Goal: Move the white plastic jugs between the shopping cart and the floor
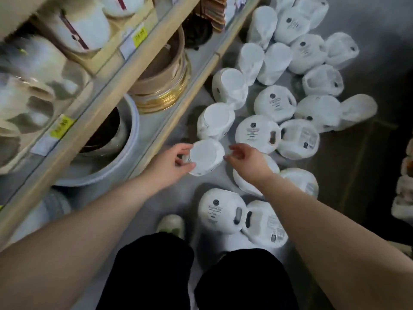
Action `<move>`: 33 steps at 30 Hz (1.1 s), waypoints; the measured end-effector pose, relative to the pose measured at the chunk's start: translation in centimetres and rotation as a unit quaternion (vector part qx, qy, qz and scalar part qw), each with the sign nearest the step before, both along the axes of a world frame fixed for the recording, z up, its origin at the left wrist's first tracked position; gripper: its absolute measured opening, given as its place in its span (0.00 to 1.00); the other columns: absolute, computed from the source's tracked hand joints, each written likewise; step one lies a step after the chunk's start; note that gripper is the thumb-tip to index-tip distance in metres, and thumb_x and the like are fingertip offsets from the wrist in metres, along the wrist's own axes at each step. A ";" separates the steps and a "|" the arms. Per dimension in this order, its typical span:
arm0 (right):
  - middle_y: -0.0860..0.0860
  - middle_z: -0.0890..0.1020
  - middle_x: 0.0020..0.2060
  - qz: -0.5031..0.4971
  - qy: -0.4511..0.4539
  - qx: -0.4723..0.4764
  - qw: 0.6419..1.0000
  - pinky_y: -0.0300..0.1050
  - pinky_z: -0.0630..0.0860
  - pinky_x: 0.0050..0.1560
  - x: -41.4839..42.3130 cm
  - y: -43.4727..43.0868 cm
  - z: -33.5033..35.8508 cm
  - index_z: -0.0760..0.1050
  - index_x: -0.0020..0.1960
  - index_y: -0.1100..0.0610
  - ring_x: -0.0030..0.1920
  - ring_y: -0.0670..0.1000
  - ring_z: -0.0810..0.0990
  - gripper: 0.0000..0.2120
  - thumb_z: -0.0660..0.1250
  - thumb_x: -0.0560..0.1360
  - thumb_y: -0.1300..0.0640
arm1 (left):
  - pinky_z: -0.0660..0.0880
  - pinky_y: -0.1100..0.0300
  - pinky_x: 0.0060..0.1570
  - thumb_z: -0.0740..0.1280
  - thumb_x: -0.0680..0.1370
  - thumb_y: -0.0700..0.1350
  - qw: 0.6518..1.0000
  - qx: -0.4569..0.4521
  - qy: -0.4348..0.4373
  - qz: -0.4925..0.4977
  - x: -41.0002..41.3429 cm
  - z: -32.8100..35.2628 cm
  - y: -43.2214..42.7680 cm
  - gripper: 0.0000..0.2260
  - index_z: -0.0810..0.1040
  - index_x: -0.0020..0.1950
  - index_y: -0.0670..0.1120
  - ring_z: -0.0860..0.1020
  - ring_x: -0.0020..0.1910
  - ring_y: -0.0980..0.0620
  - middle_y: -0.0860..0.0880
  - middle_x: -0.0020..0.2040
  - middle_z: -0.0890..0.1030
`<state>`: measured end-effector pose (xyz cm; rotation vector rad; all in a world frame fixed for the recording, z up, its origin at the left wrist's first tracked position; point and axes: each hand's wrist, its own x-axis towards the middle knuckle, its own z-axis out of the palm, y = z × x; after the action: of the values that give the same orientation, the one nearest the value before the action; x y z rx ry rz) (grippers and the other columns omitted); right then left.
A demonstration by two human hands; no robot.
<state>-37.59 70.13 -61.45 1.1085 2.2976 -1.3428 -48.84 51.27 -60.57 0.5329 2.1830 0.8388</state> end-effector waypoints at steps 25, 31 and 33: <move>0.50 0.70 0.68 -0.066 0.089 -0.150 0.983 0.60 0.76 0.62 -5.7 1.7 -28.1 0.60 0.71 0.35 0.67 0.55 0.72 0.50 0.78 0.55 0.31 | 0.69 0.47 0.68 0.79 0.65 0.47 0.997 0.011 -0.078 0.016 -4.3 -23.9 4.2 0.48 0.54 0.77 0.60 0.63 0.72 0.51 0.56 0.73 0.64; 0.49 0.68 0.69 -0.095 0.117 -0.165 0.975 0.58 0.74 0.64 -5.9 1.0 -17.5 0.60 0.70 0.32 0.68 0.53 0.70 0.49 0.80 0.54 0.33 | 0.69 0.44 0.67 0.81 0.63 0.47 0.992 0.036 -0.109 0.050 -4.9 -13.0 3.5 0.49 0.56 0.75 0.64 0.66 0.71 0.51 0.56 0.72 0.67; 0.48 0.66 0.70 -0.108 0.133 -0.167 0.971 0.57 0.72 0.66 -6.1 0.8 -11.8 0.60 0.69 0.31 0.69 0.51 0.68 0.48 0.80 0.54 0.34 | 0.72 0.42 0.64 0.81 0.63 0.46 0.991 0.046 -0.112 0.057 -5.4 -7.7 3.2 0.47 0.58 0.74 0.67 0.69 0.69 0.50 0.57 0.71 0.69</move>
<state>-43.70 70.89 -73.26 1.1456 2.0502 -1.9828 -54.21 54.47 -68.28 0.3427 1.9902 1.0131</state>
